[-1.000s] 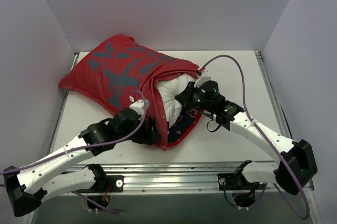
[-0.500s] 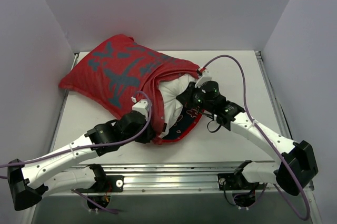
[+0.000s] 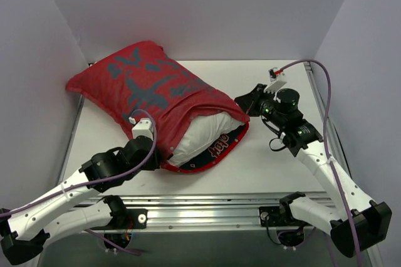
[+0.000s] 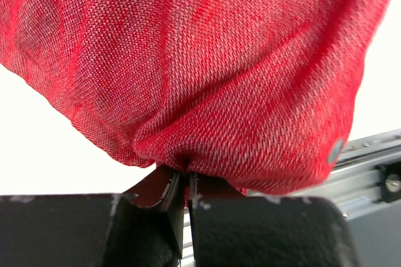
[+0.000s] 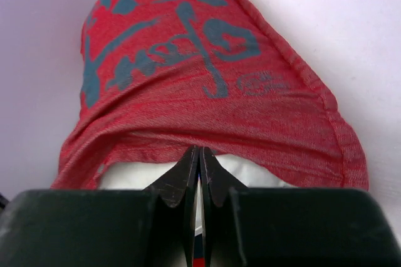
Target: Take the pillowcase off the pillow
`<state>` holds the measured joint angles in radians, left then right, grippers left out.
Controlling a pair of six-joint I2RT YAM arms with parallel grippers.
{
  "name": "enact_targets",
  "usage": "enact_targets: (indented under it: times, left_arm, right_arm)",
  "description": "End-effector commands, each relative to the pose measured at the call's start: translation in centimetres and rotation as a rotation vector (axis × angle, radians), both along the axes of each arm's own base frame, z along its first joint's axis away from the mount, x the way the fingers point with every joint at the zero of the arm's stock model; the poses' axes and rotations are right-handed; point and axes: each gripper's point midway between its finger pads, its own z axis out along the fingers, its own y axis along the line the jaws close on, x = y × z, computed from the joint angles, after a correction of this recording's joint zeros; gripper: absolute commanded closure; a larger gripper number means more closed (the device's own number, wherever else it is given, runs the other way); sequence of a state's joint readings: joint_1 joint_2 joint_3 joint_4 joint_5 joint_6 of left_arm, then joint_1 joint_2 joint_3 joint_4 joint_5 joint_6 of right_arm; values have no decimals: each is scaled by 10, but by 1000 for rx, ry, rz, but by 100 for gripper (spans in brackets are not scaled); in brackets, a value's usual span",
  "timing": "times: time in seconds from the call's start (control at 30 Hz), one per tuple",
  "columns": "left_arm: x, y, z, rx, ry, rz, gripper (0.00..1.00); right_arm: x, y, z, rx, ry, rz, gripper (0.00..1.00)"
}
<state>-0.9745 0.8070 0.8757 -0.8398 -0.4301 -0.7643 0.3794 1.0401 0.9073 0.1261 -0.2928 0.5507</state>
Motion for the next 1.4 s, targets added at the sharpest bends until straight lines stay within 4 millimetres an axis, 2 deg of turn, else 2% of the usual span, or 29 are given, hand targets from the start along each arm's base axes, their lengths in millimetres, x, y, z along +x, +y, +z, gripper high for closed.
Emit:
enact_targets:
  times: [0.0, 0.17, 0.23, 0.27, 0.33, 0.37, 0.43, 0.47, 0.5, 0.57, 0.6, 0.67, 0.8, 0.87, 1.07, 1.1, 1.17, 1.23, 1.3, 1.33, 1.37]
  left_arm:
    - [15, 8, 6, 7, -61, 63, 94]
    - [21, -19, 4, -45, -52, 7, 95]
    - [23, -31, 1, -53, -47, -29, 96]
    - [28, -41, 1, -68, -53, -40, 96]
    - [30, -53, 3, -85, -52, -73, 96]
    - [34, -61, 4, -94, -54, -82, 96]
    - [36, -70, 4, -102, -51, -105, 97]
    - [39, -76, 5, -108, -56, -113, 97]
    - [40, -80, 5, -108, -58, -121, 97]
    - [44, -87, 6, -110, -64, -130, 98]
    - [45, -89, 6, -111, -66, -133, 97]
    - [48, -97, 5, -115, -68, -149, 98]
    - [51, -107, 5, -115, -66, -165, 98]
    - [52, -111, 5, -116, -66, -170, 98]
    - [52, -111, 4, -117, -69, -169, 98]
    - [52, -110, 3, -116, -70, -166, 98]
    - [52, -110, 2, -113, -69, -165, 98]
    - [52, -109, 1, -109, -69, -162, 98]
    - [52, -108, 0, -106, -68, -161, 98]
    - [52, -107, -1, -105, -68, -158, 98]
    - [51, -106, -4, -98, -66, -158, 98]
  right_arm:
    - [-5, 8, 24, 24, -75, 67, 100]
    - [-14, 24, 12, 34, -38, 138, 100]
    - [-27, 39, 4, 48, -13, 159, 100]
    - [-29, 40, -11, 37, 13, 131, 91]
    - [-43, 52, -24, 57, 57, 141, 75]
    - [-47, 52, -42, 62, 90, 135, 57]
    - [-55, 52, -54, 102, 123, 129, 40]
    - [-57, 53, -58, 143, 146, 117, 27]
    - [-64, 50, -74, 148, 178, 111, 21]
    - [-69, 53, -82, 194, 211, 112, 11]
    - [-76, 55, -93, 200, 239, 131, 8]
    - [-80, 59, -95, 240, 255, 147, 4]
    - [-84, 67, -106, 269, 278, 177, 2]
    - [-83, 72, -102, 288, 263, 197, 1]
    - [-83, 92, -109, 303, 273, 245, 0]
    - [-83, 96, -117, 298, 294, 248, 0]
    - [-84, 105, -113, 327, 288, 283, 0]
    - [-89, 116, -118, 324, 306, 314, 1]
    - [-91, 125, -122, 319, 306, 338, 7]
    - [-91, 129, -119, 325, 294, 354, 22]
    - [-90, 131, -123, 325, 306, 354, 31]
